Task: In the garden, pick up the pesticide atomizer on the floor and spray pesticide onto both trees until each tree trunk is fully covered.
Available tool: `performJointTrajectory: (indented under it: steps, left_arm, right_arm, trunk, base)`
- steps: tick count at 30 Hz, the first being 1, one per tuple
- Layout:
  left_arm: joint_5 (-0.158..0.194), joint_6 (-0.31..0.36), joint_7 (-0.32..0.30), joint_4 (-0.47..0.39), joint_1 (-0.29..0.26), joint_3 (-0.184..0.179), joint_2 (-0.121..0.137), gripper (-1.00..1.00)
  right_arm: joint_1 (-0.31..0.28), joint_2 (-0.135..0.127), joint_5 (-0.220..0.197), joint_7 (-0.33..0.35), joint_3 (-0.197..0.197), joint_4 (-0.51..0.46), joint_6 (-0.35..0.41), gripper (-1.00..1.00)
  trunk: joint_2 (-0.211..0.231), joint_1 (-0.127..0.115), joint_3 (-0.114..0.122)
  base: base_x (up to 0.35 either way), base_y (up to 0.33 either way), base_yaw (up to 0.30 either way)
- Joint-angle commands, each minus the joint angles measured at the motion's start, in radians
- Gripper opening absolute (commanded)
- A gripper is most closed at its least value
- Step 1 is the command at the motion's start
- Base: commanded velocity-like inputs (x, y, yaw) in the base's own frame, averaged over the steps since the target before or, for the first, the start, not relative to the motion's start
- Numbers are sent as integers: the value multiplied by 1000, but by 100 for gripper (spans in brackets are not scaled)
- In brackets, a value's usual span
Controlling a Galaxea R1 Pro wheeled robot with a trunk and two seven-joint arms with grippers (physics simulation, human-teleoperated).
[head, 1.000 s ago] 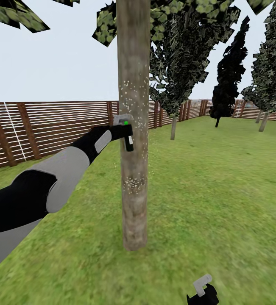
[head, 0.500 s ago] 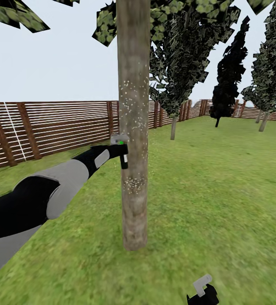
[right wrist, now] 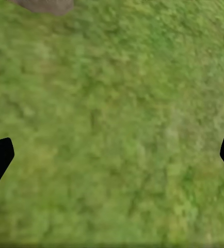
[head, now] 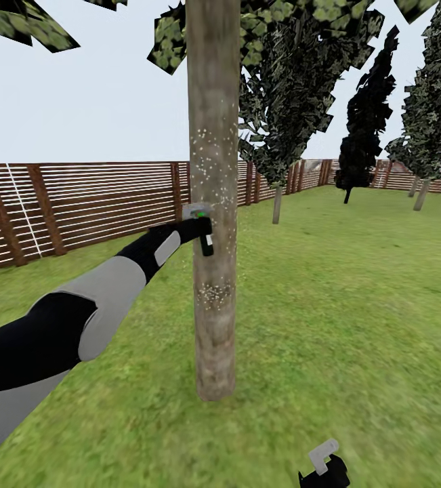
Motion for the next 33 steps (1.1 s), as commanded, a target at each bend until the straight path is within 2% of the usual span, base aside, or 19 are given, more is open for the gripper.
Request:
performJointTrajectory:
  steps: [1, 3, 6, 7, 10, 12, 16, 18, 23, 33]
  left_arm:
    - [1, 0, -11, -2, 0, 1, 0, -100]
    - [-1, -3, -67, 37, 0, 5, 0, -100]
    - [-1, -26, -88, 121, 0, 6, 0, -100]
    - [-2, -57, -96, 168, 0, 6, 0, -100]
    - [-3, -66, -162, 187, 1, 6, 0, -100]
    - [-3, -66, -180, 190, 9, 7, 0, -100]
    - [-8, -65, -184, 191, 51, 6, 0, -100]
    - [-10, -66, -182, 192, 91, 5, 0, -100]
    - [-11, -65, -178, 192, 129, 5, 0, -100]
    - [-11, -66, -172, 192, 148, 7, 0, -100]
  right_arm:
    - [0, 0, 0, 0, 0, 0, 0, 100]
    - [0, 0, 0, 0, 0, 0, 0, 100]
    - [0, 0, 0, 0, 0, 0, 0, 100]
    - [0, 0, 0, 0, 0, 0, 0, 100]
    - [0, 0, 0, 0, 0, 0, 0, 100]
    - [0, 0, 0, 0, 0, 0, 0, 100]
    - [0, 0, 0, 0, 0, 0, 0, 100]
    - [0, 0, 0, 0, 0, 0, 0, 100]
    - [0, 0, 0, 0, 0, 0, 0, 100]
    - [0, 0, 0, 0, 0, 0, 0, 100]
  trunk:
    - [0, 0, 0]
    - [0, 0, 0]
    - [0, 0, 0]
    - [0, 0, 0]
    - [0, 0, 0]
    - [0, 0, 0]
    - [0, 0, 0]
    - [0, 0, 0]
    - [0, 0, 0]
    - [0, 0, 0]
  base:
    - [0, 0, 0]
    - [0, 0, 0]
    - [0, 0, 0]
    - [0, 0, 0]
    - [0, 0, 0]
    - [0, 0, 0]
    - [0, 0, 0]
    - [0, 0, 0]
    - [0, 0, 0]
    - [0, 0, 0]
